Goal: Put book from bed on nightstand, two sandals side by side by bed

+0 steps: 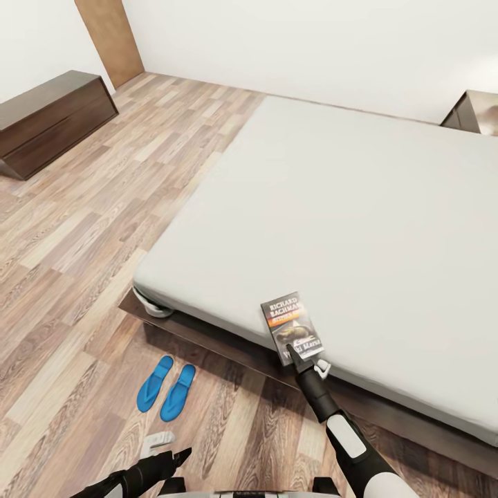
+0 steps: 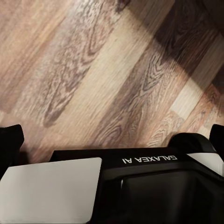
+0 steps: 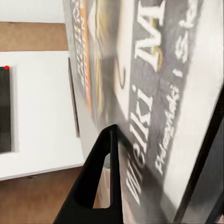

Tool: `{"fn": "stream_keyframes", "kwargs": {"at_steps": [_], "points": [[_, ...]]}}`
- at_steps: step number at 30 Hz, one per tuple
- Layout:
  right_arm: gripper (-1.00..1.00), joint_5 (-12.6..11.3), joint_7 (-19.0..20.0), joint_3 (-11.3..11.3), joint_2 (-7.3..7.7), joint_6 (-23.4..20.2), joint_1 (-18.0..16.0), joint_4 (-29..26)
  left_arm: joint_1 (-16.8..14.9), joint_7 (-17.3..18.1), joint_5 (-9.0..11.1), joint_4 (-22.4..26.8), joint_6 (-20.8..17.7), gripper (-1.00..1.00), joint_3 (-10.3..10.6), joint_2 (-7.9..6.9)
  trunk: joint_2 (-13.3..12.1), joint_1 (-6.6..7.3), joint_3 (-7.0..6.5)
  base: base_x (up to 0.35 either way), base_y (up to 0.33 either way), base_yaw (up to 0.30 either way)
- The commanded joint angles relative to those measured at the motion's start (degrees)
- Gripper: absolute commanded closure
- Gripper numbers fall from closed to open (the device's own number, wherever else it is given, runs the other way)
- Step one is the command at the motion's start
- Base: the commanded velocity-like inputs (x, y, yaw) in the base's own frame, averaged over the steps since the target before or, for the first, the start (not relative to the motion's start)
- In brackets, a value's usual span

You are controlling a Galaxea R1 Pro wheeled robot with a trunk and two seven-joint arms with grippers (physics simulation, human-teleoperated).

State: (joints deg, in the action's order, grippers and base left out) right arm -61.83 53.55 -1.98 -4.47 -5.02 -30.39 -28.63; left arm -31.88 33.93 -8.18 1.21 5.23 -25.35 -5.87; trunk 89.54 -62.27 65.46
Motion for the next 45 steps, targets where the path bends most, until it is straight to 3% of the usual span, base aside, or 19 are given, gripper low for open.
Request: {"fn": "stream_keyframes", "kwargs": {"at_steps": [1,9,14,27,35,45], "points": [[1.00,-0.29,0.22,-0.22,-0.03,-0.54,-0.02,0.07,-0.03,0.08,-0.61,-0.07,0.39,-1.00,-0.36,-0.02,-0.40,0.23,-0.16,0.000,0.000,0.000],[1.00,-0.28,0.18,-0.22,-0.04,-0.53,-0.02,0.07,-0.03,0.08,-0.61,-0.07,0.39,-1.00,-0.35,-0.02,-3.61,1.98,-1.60,0.000,0.000,0.000],[1.00,-0.29,0.19,-0.22,-0.02,-0.56,-0.02,0.07,-0.03,0.08,-0.61,-0.07,0.39,-1.00,-0.37,-0.02,-3.61,1.98,-1.60,0.000,0.000,0.000],[1.00,-0.28,0.21,-0.22,-0.03,-0.52,-0.02,0.07,-0.03,0.08,-0.61,-0.07,0.39,-1.00,-0.33,-0.02,-8.82,4.84,-3.93,0.000,0.000,0.000],[1.00,-0.27,0.21,-0.22,-0.08,-0.52,-0.02,0.09,-0.03,0.08,-0.61,-0.07,0.39,-1.00,-0.35,-0.02,-8.82,4.84,-3.93,0.000,0.000,0.000],[1.00,-0.26,0.20,-0.22,-0.10,-0.51,-0.02,0.07,-0.03,0.08,-0.61,-0.07,0.39,-1.00,-0.32,-0.02,-12.84,7.04,-5.72,0.000,0.000,0.000]]}}
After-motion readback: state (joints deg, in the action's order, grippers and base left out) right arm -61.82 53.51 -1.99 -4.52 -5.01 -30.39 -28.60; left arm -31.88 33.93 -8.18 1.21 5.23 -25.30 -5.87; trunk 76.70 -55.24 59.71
